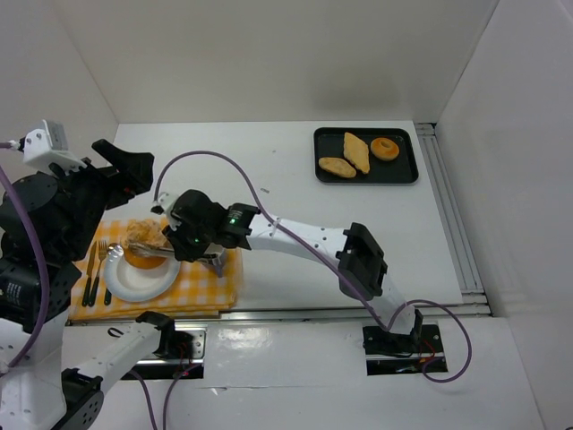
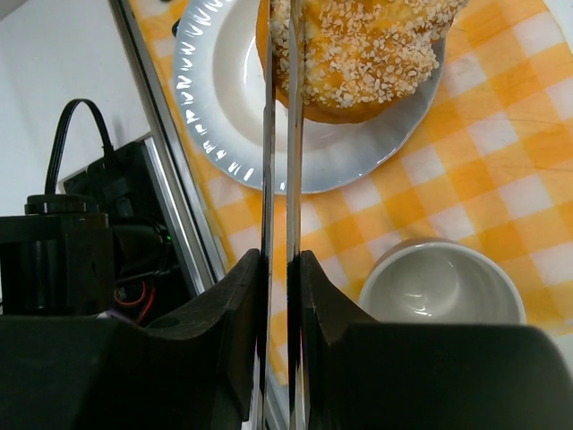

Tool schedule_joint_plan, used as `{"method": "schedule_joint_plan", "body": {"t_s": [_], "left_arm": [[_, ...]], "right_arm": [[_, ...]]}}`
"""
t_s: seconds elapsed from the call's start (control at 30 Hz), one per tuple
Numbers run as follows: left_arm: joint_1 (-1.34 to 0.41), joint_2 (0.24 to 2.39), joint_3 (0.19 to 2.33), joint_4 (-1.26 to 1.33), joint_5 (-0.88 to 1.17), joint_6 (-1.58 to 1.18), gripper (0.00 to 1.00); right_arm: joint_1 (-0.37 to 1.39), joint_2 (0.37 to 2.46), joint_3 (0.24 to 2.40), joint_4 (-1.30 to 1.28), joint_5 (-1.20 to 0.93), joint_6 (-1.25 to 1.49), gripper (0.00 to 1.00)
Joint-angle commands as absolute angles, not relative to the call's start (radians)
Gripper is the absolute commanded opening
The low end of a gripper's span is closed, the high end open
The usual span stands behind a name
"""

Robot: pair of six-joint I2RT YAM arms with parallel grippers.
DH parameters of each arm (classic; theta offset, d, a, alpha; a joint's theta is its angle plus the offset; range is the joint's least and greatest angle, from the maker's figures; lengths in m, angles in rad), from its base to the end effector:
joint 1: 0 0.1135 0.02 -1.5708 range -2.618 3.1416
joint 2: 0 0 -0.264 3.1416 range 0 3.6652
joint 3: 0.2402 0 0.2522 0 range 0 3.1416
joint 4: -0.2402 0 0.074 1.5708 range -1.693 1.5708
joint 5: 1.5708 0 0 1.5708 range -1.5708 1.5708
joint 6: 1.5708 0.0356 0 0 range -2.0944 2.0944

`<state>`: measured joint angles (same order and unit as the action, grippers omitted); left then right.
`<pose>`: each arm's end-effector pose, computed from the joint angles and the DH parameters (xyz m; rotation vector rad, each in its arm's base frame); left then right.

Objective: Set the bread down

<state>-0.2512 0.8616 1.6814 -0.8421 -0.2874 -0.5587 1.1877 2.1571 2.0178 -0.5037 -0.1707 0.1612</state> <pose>0.0795 -0.0100 0.5314 -0.4661 1.5376 -0.4013 0.1829 0.4700 0.2934 -1.2492 2.0102 0.8968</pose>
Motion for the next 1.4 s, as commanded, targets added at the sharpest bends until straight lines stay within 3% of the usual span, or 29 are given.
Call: {"method": "schedule_joint_plan", "body": {"t_s": [0.0, 0.07, 0.17, 0.27, 0.6, 0.83, 1.0, 1.13, 1.37], "left_arm": [[-0.253, 0.856, 1.678, -0.808, -0.299, -0.571, 0.97], [-0.253, 0.856, 1.678, -0.808, -0.299, -0.571, 0.97], [-0.253, 0.856, 1.678, -0.808, -0.290, -0.562, 0.97], [-0.253, 0.856, 1.678, -0.808, -0.290, -0.561, 0.97], [-0.253, 0.856, 1.669, -0.790, -0.281, -0.561, 0.97], [-0.253, 0.877, 1.591, -0.746, -0.272, -0.540, 0.97], [-0.253, 0.914, 1.551, -0.746, -0.215, -0.531, 0.97], [-0.253, 0.925, 1.529, -0.746, -0.180, -0.531, 0.97], [-0.253, 0.936, 1.520, -0.736, -0.161, -0.531, 0.97]], "right_arm": [[1.209, 2.169, 2.060, -0.522, -0.167, 0.137, 0.11], [1.218, 2.169, 2.071, -0.534, -0.147, 0.127, 0.32], [1.218, 2.111, 2.083, -0.546, -0.111, 0.118, 0.55], [1.218, 2.045, 2.027, -0.505, -0.057, 0.118, 0.61], [1.013, 1.738, 1.789, -0.451, 0.046, 0.193, 0.58], [0.544, 1.476, 1.457, -0.416, 0.035, 0.299, 0.58], [0.234, 1.495, 1.353, -0.417, 0.026, 0.321, 0.58], [0.099, 1.561, 1.325, -0.362, -0.023, 0.342, 0.58], [0.020, 1.707, 1.400, -0.344, -0.097, 0.342, 0.59]]}}
